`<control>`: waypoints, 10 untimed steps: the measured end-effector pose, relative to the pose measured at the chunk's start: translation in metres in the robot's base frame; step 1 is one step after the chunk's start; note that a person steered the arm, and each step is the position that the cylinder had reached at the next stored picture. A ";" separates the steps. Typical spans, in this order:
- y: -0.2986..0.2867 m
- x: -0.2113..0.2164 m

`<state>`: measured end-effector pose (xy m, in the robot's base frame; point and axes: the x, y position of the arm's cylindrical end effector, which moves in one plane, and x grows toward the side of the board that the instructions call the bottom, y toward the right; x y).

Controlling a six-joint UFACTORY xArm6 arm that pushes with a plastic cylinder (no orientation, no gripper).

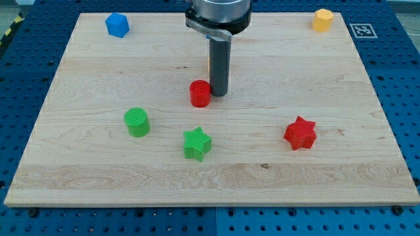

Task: Move the red circle to the top left diagonal of green star

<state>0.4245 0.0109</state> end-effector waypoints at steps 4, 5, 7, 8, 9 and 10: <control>-0.009 0.014; -0.015 0.014; -0.023 0.014; -0.028 0.014; -0.042 0.015; -0.065 0.033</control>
